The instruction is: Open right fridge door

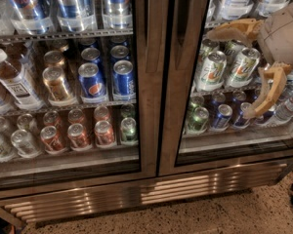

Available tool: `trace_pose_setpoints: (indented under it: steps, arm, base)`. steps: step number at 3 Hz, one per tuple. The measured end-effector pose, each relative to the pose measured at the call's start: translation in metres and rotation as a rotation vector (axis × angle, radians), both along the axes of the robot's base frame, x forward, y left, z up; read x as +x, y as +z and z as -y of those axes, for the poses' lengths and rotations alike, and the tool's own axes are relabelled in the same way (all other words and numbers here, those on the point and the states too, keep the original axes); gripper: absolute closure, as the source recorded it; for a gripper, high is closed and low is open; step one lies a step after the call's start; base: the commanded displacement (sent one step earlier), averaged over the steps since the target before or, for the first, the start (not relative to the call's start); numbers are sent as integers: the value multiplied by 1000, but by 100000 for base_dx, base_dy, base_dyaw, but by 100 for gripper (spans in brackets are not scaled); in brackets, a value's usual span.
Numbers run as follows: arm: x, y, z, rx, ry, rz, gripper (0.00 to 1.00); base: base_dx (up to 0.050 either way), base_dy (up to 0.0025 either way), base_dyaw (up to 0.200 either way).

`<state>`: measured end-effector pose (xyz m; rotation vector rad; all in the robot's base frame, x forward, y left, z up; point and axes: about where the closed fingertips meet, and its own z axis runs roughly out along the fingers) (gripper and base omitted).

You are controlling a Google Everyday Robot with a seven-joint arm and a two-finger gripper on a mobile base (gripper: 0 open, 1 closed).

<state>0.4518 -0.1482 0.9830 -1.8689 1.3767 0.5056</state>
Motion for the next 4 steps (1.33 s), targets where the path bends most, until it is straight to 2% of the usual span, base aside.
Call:
trace_pose_setpoints:
  steps: [1, 2, 3, 4]
  arm:
    - [3, 4, -18, 37, 98, 11, 0]
    - [-2, 5, -25, 36, 129, 3, 0]
    - [-23, 0, -49, 26, 199, -51, 0]
    - [-22, 0, -45, 26, 199, -51, 0]
  base:
    - [0, 0, 0]
    - [0, 0, 0]
    - [0, 0, 0]
    - [0, 0, 0]
